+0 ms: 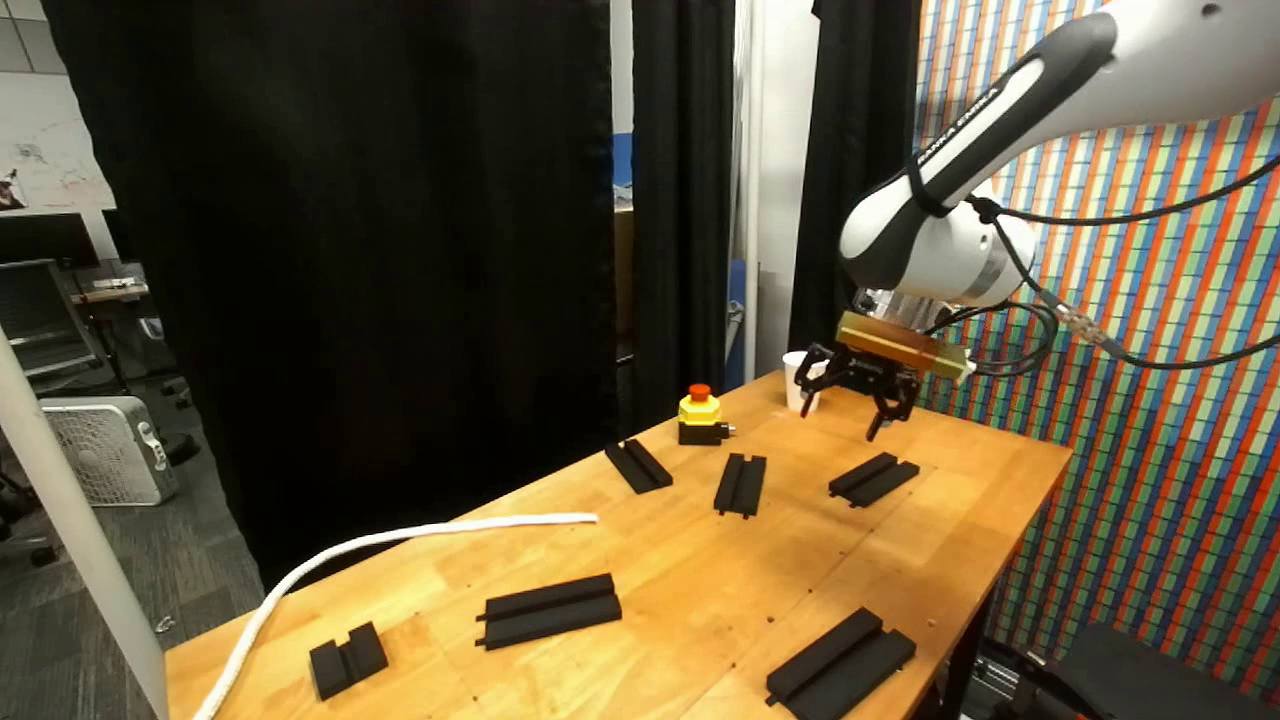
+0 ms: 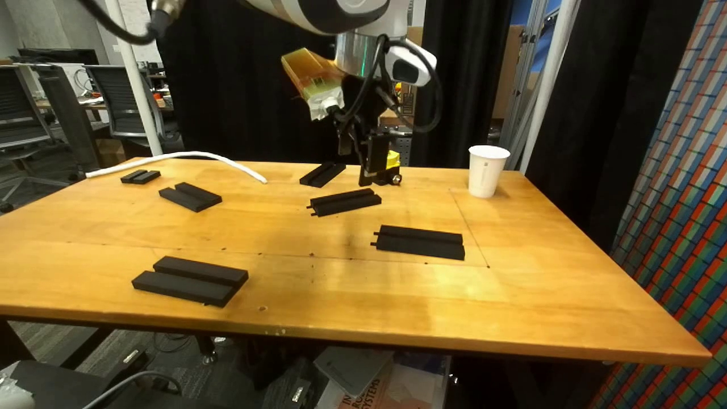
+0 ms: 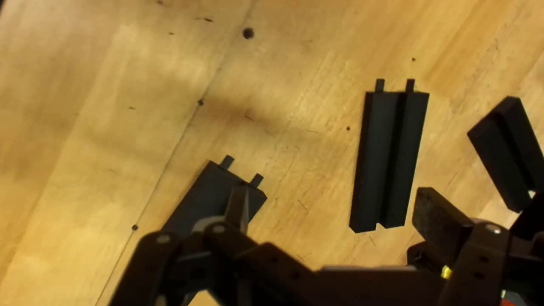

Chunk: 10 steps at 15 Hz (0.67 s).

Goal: Pick up three objects and align them in the straight line on the table

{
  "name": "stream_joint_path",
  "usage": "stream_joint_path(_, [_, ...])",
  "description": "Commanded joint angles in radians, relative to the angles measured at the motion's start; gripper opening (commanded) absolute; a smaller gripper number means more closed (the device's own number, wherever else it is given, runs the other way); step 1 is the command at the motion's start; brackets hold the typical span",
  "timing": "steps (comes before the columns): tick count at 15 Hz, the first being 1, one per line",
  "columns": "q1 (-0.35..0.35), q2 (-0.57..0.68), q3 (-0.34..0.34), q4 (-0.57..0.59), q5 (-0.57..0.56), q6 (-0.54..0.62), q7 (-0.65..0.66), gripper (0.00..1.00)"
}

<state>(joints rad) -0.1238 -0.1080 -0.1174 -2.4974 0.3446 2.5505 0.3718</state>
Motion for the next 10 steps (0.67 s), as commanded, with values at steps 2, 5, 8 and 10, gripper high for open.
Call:
stream_joint_path(2, [0.03, 0.179, 0.034, 0.122, 0.09, 0.119, 0.221, 1.0])
stream_joint_path(5, [0.044, 0.217, 0.019, 0.13, 0.04, 0.162, 0.414, 1.0])
stream_joint_path(8, [0.048, 0.219, -0.006, 0.104, 0.006, 0.185, 0.584, 1.0])
stream_joint_path(10, [0.046, 0.2, -0.028, 0.078, -0.039, 0.174, 0.694, 1.0])
